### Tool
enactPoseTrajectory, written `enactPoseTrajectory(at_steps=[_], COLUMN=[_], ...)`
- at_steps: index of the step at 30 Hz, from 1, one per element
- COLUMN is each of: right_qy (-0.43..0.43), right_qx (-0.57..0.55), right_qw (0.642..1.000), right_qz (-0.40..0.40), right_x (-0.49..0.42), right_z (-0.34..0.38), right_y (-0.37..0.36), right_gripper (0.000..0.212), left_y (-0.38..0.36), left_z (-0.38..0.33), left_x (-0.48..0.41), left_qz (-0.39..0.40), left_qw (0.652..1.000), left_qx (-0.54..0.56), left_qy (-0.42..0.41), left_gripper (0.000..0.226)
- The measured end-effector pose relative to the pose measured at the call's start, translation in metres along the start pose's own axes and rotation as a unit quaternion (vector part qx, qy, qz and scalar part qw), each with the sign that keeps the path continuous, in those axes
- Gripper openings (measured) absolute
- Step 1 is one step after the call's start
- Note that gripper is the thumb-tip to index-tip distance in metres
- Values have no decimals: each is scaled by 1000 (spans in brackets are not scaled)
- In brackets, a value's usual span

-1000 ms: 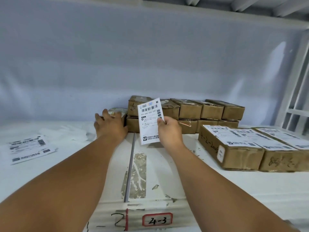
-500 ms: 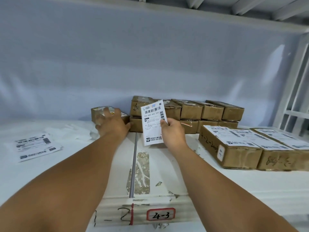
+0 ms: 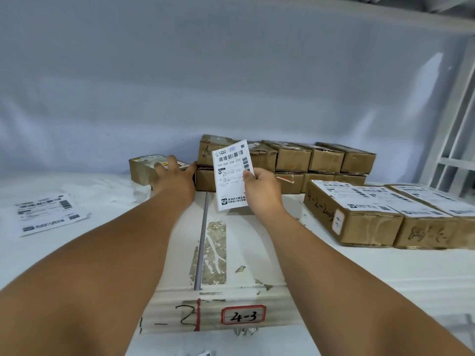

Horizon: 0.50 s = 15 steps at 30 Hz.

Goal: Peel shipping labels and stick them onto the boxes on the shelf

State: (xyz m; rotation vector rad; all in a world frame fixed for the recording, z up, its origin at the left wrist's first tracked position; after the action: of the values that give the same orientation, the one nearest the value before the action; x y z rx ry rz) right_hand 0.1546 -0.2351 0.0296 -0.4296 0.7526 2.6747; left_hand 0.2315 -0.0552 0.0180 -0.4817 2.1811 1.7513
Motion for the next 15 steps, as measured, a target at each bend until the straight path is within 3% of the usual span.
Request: enactPoseTrajectory(at_steps=[15], right_qy=[-7], right_qx=[4], right_qw=[1000], right_qz=[9], right_x=[1], right_z=[-1], right_y=[-1], right_gripper=[26], left_y=[22], left_z=[6], left_x=[17], left_qz=[-87], left_qw=[994], left_qx=[61], left_qy=[29], left_gripper=[36])
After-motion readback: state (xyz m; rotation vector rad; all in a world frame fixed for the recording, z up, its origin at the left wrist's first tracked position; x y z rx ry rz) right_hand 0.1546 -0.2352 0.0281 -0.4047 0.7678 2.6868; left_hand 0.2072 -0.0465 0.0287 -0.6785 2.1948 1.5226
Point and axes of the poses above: each hand's wrist, its own x-axis away from the middle knuckle, its own y-axis out of the back of the hand, z = x × y, the point moved 6 cm from there along -x, towards the middle knuckle, and after that the axes turned 11 degrees about x, right-handed, at the moved point
